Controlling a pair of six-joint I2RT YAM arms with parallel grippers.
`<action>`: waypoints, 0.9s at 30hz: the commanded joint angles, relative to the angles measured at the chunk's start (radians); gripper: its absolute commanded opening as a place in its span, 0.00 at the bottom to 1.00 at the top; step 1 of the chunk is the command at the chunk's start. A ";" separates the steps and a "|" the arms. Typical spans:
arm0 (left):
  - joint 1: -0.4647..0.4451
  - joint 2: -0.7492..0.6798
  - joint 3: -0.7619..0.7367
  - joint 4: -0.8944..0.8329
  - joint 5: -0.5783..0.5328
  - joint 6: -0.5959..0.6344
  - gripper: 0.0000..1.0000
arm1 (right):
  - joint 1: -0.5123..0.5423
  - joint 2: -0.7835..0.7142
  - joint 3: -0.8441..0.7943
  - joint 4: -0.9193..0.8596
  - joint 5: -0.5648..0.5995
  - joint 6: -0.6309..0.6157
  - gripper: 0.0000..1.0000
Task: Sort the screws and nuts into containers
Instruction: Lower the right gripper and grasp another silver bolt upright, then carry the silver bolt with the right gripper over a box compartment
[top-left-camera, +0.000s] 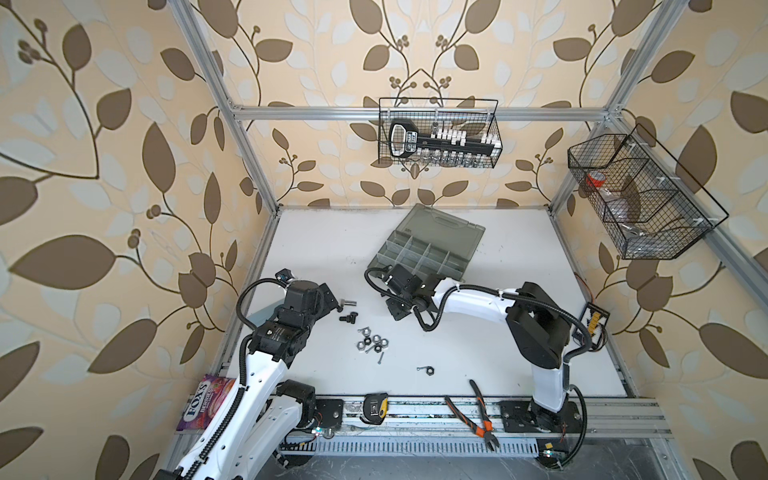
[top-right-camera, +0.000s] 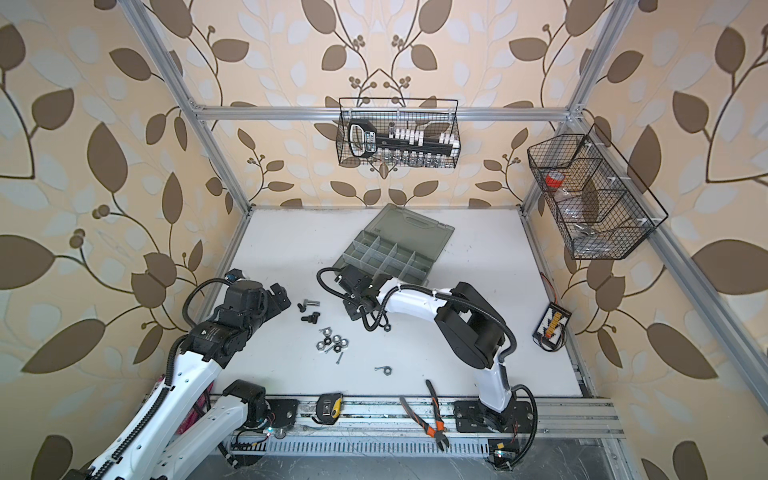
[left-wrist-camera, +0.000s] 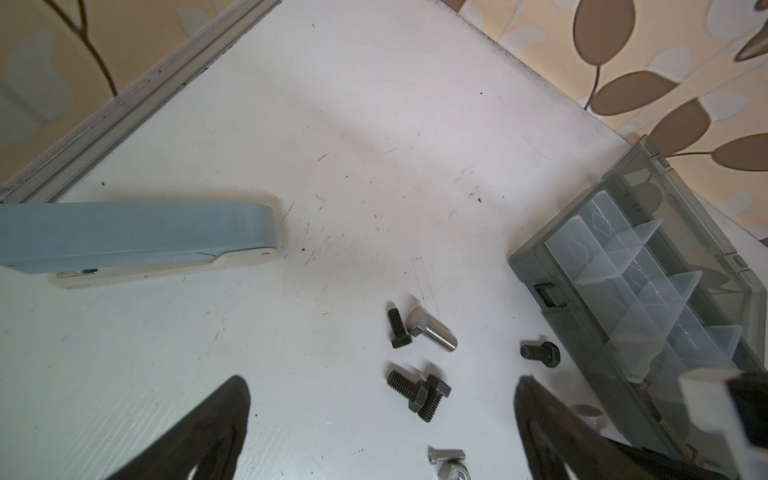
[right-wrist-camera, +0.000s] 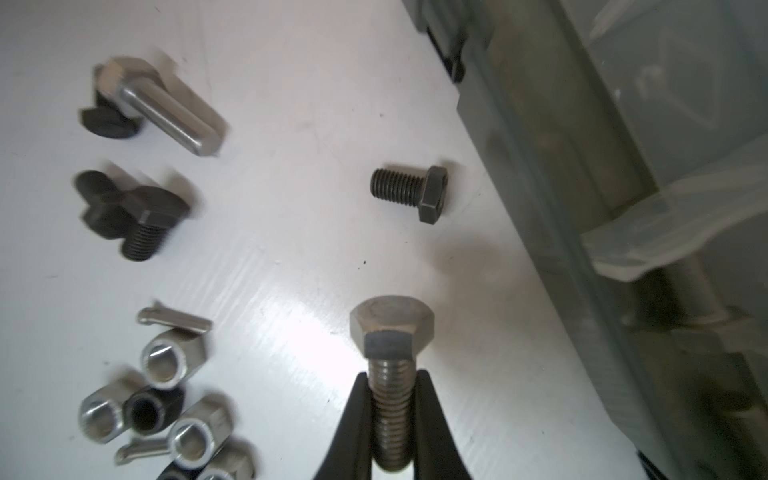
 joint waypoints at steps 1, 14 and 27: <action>-0.008 0.001 0.014 0.018 -0.019 -0.016 0.99 | -0.033 -0.087 -0.019 0.004 0.022 -0.021 0.00; -0.008 0.008 0.013 0.024 -0.005 -0.023 0.99 | -0.230 -0.157 -0.105 0.004 -0.024 -0.043 0.00; -0.008 0.003 0.020 0.020 -0.008 -0.023 0.99 | -0.265 -0.092 -0.106 0.002 -0.046 -0.053 0.00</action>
